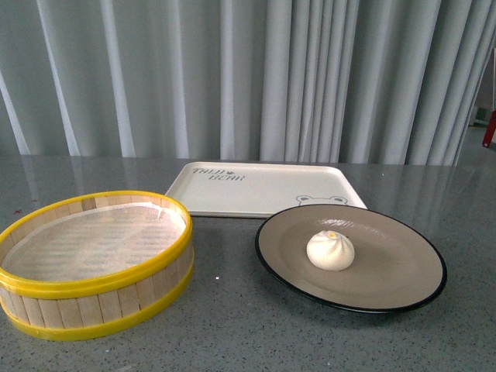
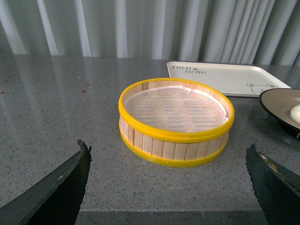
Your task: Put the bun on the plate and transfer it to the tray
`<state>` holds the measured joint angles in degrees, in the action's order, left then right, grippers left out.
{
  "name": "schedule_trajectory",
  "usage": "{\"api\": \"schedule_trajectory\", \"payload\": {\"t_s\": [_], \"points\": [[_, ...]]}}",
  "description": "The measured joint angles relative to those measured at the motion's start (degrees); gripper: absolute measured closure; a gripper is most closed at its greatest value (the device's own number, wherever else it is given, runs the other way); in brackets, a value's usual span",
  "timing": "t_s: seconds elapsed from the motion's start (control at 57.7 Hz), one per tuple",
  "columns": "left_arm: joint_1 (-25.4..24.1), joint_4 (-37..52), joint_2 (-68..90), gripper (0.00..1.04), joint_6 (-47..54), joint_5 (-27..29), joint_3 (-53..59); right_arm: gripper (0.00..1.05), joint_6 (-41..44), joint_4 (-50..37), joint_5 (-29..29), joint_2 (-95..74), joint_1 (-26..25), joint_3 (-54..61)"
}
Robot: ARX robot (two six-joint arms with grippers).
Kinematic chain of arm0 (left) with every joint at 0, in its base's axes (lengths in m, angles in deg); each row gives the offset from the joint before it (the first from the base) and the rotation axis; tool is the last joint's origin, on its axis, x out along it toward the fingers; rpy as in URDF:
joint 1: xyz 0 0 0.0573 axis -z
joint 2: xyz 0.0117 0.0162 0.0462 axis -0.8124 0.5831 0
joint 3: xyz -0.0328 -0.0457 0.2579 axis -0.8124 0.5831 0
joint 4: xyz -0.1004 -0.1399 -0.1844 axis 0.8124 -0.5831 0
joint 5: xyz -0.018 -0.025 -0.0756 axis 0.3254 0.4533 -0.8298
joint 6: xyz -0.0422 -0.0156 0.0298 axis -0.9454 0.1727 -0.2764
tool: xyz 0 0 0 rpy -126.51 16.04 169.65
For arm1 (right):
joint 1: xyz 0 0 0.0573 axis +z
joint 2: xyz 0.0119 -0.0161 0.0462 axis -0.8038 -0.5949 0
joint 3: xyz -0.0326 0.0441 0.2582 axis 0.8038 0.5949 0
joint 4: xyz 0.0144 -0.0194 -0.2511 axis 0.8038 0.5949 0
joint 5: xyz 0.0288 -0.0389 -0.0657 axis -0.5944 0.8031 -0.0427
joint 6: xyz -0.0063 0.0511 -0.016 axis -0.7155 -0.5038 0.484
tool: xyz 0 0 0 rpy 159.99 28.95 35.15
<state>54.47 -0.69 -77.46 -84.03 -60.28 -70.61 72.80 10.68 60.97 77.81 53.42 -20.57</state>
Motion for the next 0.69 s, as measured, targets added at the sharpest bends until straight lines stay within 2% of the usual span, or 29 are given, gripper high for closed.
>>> {"api": "schedule_trajectory", "payload": {"t_s": [0.087,0.139,0.225,0.243,0.277,0.364,0.468,0.555,0.693], "points": [[0.00,0.00,0.00,0.07,0.00,0.00,0.00,0.08,-0.09,0.07,0.00,-0.07,0.00,0.00],[0.00,0.00,0.00,0.07,0.00,0.00,0.00,0.08,-12.68,1.97,1.07,-6.75,0.26,-2.25],[0.00,0.00,-0.02,0.07,0.00,0.00,0.00,0.08,-37.94,-12.61,1.44,-24.81,0.35,-4.13],[0.00,0.00,-0.02,0.07,0.00,0.00,0.00,0.08,-38.93,-14.16,1.36,-26.58,0.39,-4.35],[0.00,0.00,-0.02,0.07,0.00,0.00,0.00,0.08,-49.96,-21.49,1.31,-35.45,0.92,-5.64],[0.00,0.00,-0.02,0.07,0.00,0.00,0.00,0.08,-66.18,-32.81,1.14,-50.23,2.97,-7.85],[0.00,0.00,-0.02,0.07,0.00,0.00,0.00,0.08,-77.31,-41.16,0.28,-63.08,6.01,-10.27],[0.00,0.00,-0.02,0.07,0.00,0.00,0.00,0.08,-83.06,-45.72,-1.07,-72.02,8.72,-13.09],[0.00,0.00,-0.02,0.07,0.00,0.00,0.00,0.08,-87.06,-47.28,-1.77,-79.21,12.28,-17.00]]}}
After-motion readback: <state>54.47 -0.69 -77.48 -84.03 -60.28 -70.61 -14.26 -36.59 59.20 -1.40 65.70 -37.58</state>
